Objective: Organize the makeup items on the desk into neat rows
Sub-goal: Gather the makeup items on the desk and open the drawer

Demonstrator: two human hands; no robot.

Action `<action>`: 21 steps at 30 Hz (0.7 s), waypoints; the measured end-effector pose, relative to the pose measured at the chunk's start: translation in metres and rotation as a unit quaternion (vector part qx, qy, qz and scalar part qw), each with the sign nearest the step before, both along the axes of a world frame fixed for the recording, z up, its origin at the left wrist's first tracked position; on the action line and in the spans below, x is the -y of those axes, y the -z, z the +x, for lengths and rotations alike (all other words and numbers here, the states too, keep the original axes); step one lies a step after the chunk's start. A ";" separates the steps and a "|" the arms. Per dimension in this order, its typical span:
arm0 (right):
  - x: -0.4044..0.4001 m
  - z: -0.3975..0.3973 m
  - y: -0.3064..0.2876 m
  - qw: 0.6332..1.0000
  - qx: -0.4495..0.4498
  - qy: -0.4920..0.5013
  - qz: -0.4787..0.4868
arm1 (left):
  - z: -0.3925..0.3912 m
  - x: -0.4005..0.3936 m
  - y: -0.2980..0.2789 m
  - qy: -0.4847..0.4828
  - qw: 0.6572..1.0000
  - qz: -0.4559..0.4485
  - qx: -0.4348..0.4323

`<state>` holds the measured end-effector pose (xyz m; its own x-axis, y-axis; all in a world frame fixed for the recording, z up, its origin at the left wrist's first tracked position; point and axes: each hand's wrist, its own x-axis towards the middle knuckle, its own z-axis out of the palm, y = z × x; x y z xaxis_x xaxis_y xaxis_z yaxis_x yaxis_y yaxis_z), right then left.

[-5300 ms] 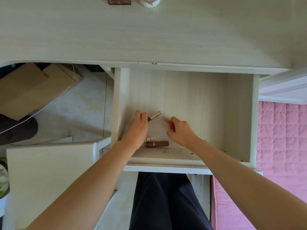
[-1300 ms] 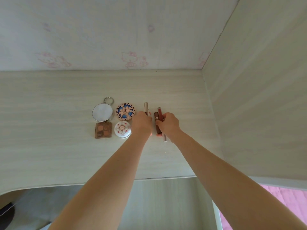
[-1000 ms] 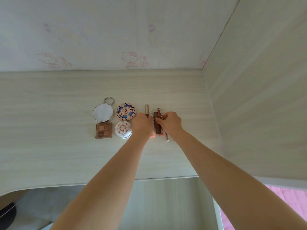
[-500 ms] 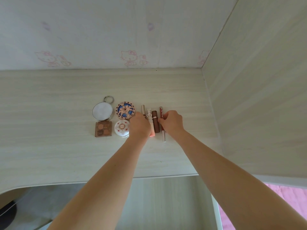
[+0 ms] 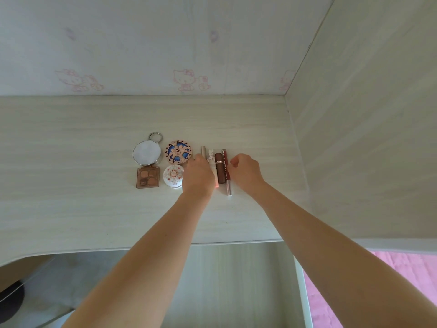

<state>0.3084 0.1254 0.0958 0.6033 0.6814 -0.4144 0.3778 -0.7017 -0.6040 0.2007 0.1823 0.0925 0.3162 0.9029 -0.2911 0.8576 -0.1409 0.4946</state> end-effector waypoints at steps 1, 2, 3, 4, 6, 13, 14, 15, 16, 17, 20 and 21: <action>0.004 0.000 -0.002 1.000 0.006 -0.020 0.000 | -0.003 0.002 -0.002 0.013 1.000 0.018 0.001; 0.009 0.000 -0.003 0.999 0.015 -0.042 -0.002 | -0.006 0.005 -0.003 0.028 0.999 0.040 0.003; 0.014 -0.001 -0.006 0.997 0.030 -0.067 -0.007 | -0.009 0.009 -0.006 0.046 0.997 0.064 0.005; 0.020 -0.002 -0.008 0.995 0.045 -0.090 -0.013 | -0.013 0.014 -0.009 0.063 0.994 0.084 0.002; 0.035 -0.006 -0.013 0.989 0.072 -0.124 -0.022 | -0.021 0.026 -0.016 0.101 0.989 0.108 -0.021; 0.107 -0.033 -0.013 0.963 0.170 -0.207 0.008 | -0.062 0.084 -0.016 0.184 0.961 0.206 -0.011; 0.116 -0.037 -0.012 0.961 0.177 -0.213 0.013 | -0.068 0.091 -0.013 0.189 0.958 0.214 -0.013; 0.128 -0.042 -0.011 0.958 0.184 -0.218 0.019 | -0.076 0.101 -0.011 0.193 0.956 0.221 -0.016; 0.138 -0.047 -0.010 0.955 0.192 -0.223 0.025 | -0.083 0.110 -0.010 0.198 0.953 0.227 -0.018; 0.150 -0.052 -0.010 0.952 0.199 -0.229 0.032 | -0.091 0.121 -0.009 0.206 0.951 0.230 -0.021; 0.183 -0.069 -0.009 0.940 0.220 -0.255 0.057 | -0.117 0.154 -0.005 0.221 0.945 0.239 -0.025; 0.194 -0.074 -0.009 0.935 0.227 -0.264 0.066 | -0.125 0.166 -0.003 0.222 0.945 0.239 -0.028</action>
<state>0.2341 -0.0686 0.1044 0.2616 0.9612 -0.0872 0.8893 -0.2752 -0.3653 0.0755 0.0165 0.0960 0.6911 0.7172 0.0894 0.6840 -0.6890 0.2397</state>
